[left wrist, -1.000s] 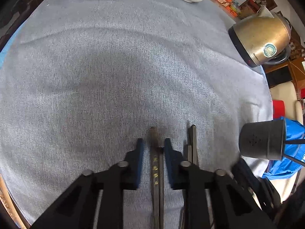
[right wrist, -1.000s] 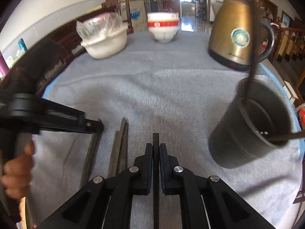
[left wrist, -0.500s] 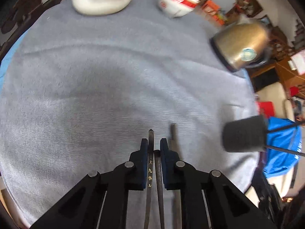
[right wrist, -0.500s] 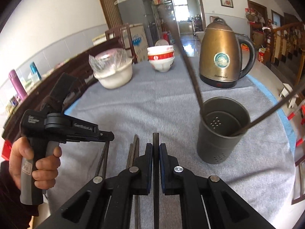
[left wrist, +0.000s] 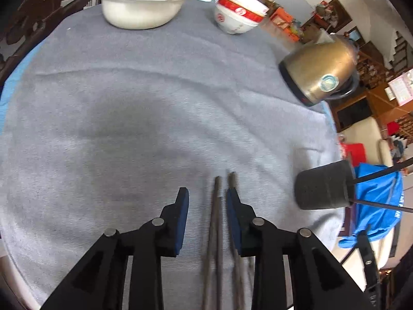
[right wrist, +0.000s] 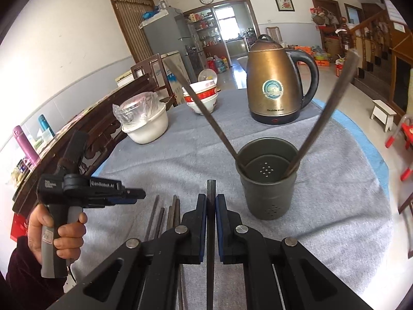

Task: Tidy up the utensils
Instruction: 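Lift the chopsticks with both tools and carry them above the grey cup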

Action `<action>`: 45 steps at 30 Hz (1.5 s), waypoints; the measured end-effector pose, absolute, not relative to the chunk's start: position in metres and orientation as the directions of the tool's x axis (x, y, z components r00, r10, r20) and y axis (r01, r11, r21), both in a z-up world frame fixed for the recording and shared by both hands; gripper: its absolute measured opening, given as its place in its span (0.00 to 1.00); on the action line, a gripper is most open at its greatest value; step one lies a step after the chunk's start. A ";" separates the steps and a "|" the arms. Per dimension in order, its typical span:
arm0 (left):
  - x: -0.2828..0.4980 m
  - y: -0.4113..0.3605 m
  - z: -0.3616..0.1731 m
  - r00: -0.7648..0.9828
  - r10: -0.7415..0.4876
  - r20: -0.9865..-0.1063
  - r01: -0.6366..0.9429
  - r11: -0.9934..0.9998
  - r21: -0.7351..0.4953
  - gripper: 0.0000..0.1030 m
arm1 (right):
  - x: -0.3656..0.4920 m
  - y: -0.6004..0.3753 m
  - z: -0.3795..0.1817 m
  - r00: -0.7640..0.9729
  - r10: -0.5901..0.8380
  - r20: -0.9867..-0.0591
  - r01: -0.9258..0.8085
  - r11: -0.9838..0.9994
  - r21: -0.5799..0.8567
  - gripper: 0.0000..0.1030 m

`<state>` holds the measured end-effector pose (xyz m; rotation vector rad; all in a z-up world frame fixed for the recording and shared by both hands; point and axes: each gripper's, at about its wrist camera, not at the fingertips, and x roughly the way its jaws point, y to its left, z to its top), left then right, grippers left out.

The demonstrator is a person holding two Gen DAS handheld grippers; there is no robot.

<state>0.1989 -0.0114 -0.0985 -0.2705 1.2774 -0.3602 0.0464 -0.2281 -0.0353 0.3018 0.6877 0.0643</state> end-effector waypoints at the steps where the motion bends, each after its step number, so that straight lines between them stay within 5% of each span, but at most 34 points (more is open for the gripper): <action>1: 0.198 -0.011 -0.100 0.241 -0.396 -0.886 0.111 0.918 -0.381 0.30 | 0.046 -0.229 -0.036 0.772 0.160 -0.615 0.041 0.953 0.299 0.07; 16: 0.215 -0.036 -0.134 0.166 -0.328 -0.930 0.089 0.944 -0.318 0.29 | 0.039 -0.241 -0.039 0.778 0.171 -0.604 0.054 0.940 0.336 0.07; 18: 0.217 -0.037 -0.134 0.187 -0.322 -0.928 0.095 0.946 -0.309 0.24 | 0.037 -0.242 -0.037 0.784 0.172 -0.597 0.050 0.941 0.336 0.07; 20: 0.219 -0.041 -0.140 0.167 -0.328 -0.930 0.095 0.944 -0.316 0.06 | 0.035 -0.243 -0.034 0.789 0.173 -0.590 0.045 0.940 0.337 0.07; 24: 0.213 -0.038 -0.134 0.208 -0.304 -0.930 0.109 0.952 -0.287 0.06 | 0.030 -0.242 -0.027 0.803 0.170 -0.571 0.038 0.942 0.334 0.07; 45: 0.113 -0.058 0.070 0.579 -0.478 -0.661 0.330 0.878 -0.346 0.05 | -0.001 -0.288 0.068 0.968 0.018 -0.249 0.079 0.925 0.371 0.07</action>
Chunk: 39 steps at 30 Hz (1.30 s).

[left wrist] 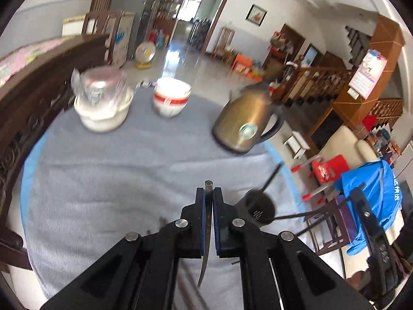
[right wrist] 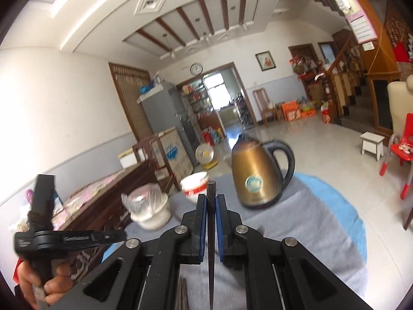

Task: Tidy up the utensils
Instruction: 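Lift the chopsticks with both tools and carry them above the grey cup, then drop the chopsticks into the grey cup and open both tools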

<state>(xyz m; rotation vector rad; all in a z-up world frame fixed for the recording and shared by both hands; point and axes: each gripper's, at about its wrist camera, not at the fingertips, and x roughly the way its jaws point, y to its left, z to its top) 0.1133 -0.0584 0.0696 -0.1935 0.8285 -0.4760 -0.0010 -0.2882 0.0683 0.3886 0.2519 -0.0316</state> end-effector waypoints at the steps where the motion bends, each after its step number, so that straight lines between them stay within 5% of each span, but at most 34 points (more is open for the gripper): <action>1: 0.114 -0.061 0.075 0.588 -0.486 -0.647 0.338 0.874 -0.349 0.05 | 0.000 -0.291 0.073 0.972 0.005 -0.234 0.085 0.924 0.373 0.07; 16: 0.115 -0.125 0.153 0.686 -0.544 -0.484 0.438 0.839 -0.323 0.05 | 0.009 -0.316 0.114 0.980 -0.173 -0.097 0.196 0.919 0.341 0.07; 24: 0.125 -0.153 0.129 0.734 -0.502 -0.457 0.411 0.865 -0.289 0.06 | 0.023 -0.310 0.094 0.971 -0.184 -0.153 0.223 0.927 0.300 0.07; 39: 0.106 -0.153 0.084 0.704 -0.458 -0.544 0.436 0.882 -0.178 0.11 | 0.015 -0.314 0.066 0.958 -0.094 -0.270 0.188 0.919 0.348 0.09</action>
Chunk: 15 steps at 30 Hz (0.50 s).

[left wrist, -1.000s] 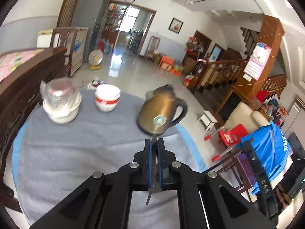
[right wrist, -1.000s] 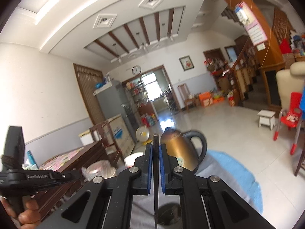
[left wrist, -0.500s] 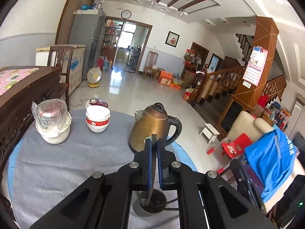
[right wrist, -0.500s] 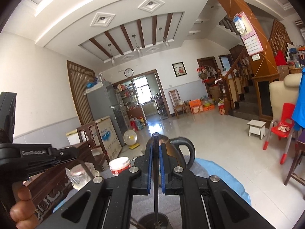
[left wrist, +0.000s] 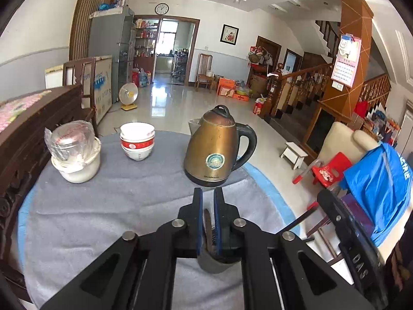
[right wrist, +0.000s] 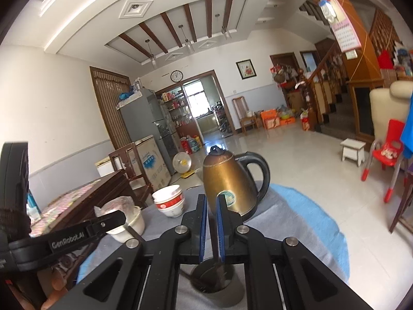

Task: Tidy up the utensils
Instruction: 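Drop the chopsticks into the grey cup and open both tools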

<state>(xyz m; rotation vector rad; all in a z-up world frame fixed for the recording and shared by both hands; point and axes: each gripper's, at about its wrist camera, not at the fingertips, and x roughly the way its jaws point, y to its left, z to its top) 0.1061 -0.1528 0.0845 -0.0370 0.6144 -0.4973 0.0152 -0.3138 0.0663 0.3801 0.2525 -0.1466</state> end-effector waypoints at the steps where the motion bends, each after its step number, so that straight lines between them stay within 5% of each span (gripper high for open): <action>1: 0.103 -0.150 0.084 0.706 -0.455 -0.543 0.438 0.883 -0.169 0.21 | 0.014 -0.314 0.066 0.957 -0.087 -0.275 0.185 0.918 0.351 0.09; 3: 0.095 -0.140 0.085 0.718 -0.445 -0.536 0.433 0.887 -0.157 0.37 | 0.012 -0.312 0.068 0.957 -0.078 -0.278 0.178 0.918 0.354 0.09; 11: 0.067 -0.093 0.073 0.767 -0.342 -0.543 0.370 0.927 -0.061 0.59 | -0.014 -0.312 0.068 0.964 -0.071 -0.257 0.172 0.901 0.399 0.15; 15: 0.059 -0.078 0.056 0.769 -0.272 -0.579 0.330 0.944 -0.005 0.70 | -0.027 -0.307 0.065 0.963 -0.072 -0.259 0.176 0.898 0.404 0.33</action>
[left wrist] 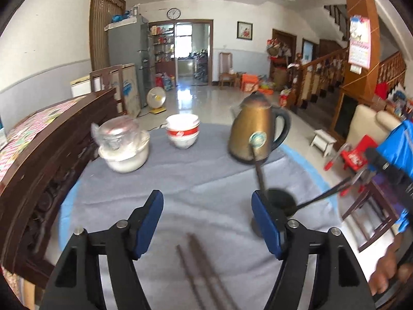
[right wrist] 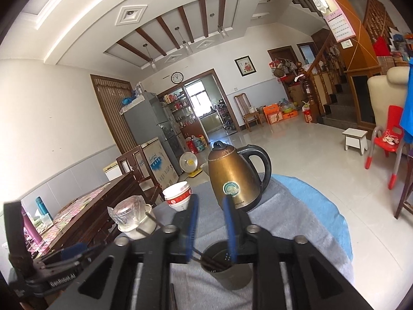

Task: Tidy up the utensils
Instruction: 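Drop the chopsticks into the grey cup and open both tools, then move both open tools back to the remaining chopsticks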

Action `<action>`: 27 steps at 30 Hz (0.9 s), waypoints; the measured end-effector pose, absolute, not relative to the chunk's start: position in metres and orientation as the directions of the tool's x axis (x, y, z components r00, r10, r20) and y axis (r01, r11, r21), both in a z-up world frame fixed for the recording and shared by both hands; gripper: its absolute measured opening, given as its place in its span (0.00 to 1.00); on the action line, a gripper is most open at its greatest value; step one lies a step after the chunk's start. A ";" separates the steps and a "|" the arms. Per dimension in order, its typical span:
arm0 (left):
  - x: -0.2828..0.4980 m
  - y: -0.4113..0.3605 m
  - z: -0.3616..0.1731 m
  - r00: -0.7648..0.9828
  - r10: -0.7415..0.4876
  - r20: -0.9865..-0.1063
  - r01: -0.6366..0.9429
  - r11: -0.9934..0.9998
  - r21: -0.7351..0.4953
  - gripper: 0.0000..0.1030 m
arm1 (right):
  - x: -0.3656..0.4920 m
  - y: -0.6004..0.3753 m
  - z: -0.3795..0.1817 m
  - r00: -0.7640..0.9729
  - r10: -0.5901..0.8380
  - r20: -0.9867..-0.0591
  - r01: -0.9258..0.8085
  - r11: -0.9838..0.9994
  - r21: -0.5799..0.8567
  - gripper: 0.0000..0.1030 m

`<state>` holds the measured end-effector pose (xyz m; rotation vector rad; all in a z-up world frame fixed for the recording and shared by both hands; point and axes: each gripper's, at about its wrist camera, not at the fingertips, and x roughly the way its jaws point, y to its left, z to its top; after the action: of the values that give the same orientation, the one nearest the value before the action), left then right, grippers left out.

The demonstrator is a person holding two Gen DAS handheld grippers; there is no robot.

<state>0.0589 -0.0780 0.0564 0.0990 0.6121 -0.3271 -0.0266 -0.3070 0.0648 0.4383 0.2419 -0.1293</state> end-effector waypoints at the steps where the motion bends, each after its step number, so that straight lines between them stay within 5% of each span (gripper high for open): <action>1: 0.057 -0.076 0.051 0.767 -0.253 -0.590 0.323 0.946 0.014 0.70 | -0.029 -0.305 0.063 0.962 -0.074 -0.261 0.178 0.898 0.402 0.47; 3: 0.053 -0.071 0.042 0.768 -0.209 -0.605 0.304 0.951 0.057 0.70 | -0.036 -0.299 0.061 0.963 -0.082 -0.255 0.182 0.899 0.398 0.62; 6: 0.047 -0.064 0.032 0.779 -0.164 -0.605 0.279 0.955 0.100 0.71 | -0.045 -0.287 0.058 0.963 -0.100 -0.249 0.188 0.913 0.361 0.62; 9: 0.042 -0.057 0.026 0.788 -0.134 -0.601 0.265 0.955 0.134 0.74 | -0.051 -0.277 0.055 0.965 -0.093 -0.247 0.176 0.923 0.343 0.59; 15: 0.037 -0.044 0.021 0.810 -0.084 -0.580 0.227 0.957 0.179 0.74 | -0.054 -0.252 0.050 0.965 -0.052 -0.259 0.132 0.944 0.302 0.39; 27: 0.045 -0.022 0.007 0.792 -0.057 -0.608 0.196 0.967 0.164 0.74 | -0.037 -0.212 0.024 0.940 0.056 -0.336 0.042 0.960 0.278 0.38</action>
<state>0.0448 -0.0218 0.0070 0.2240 0.6437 -0.1375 -0.0370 -0.2123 0.0237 0.2866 0.3483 0.0070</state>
